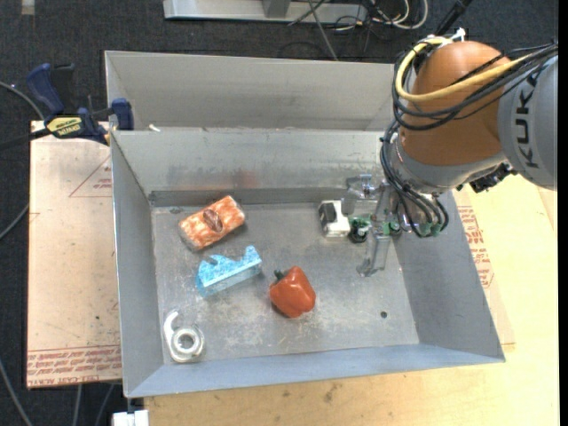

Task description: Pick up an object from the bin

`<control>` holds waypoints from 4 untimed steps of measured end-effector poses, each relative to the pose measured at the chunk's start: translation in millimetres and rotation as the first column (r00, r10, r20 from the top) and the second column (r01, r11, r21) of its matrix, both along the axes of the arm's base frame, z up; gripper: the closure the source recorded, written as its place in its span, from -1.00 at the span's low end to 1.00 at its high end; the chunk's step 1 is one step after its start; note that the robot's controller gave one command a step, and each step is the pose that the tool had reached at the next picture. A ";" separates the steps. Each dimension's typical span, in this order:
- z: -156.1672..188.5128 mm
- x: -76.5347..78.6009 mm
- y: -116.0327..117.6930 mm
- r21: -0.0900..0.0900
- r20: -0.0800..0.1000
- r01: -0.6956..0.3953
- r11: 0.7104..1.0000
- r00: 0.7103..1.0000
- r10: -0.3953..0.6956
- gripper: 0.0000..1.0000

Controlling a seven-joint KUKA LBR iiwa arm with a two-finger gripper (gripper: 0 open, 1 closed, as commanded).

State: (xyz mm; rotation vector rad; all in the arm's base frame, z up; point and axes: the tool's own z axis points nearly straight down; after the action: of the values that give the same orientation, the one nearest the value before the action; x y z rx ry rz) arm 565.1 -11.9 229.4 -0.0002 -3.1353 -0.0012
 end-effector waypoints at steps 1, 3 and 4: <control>4.4 1.5 0.0 0.000 0.008 0.000 1.000 1.000 0.000 -1.00; -68.5 17.3 34.2 0.000 0.003 -0.068 0.998 0.998 0.068 -1.00; -85.6 8.8 78.4 0.001 0.008 -0.015 1.000 1.000 0.015 -1.00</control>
Offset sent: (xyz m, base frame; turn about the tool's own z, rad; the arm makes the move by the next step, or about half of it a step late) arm 0.0232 0.0241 -0.1318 0.0206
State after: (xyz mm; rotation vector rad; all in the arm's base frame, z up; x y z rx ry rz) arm 573.9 66.5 143.8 0.0227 -3.1434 -0.0023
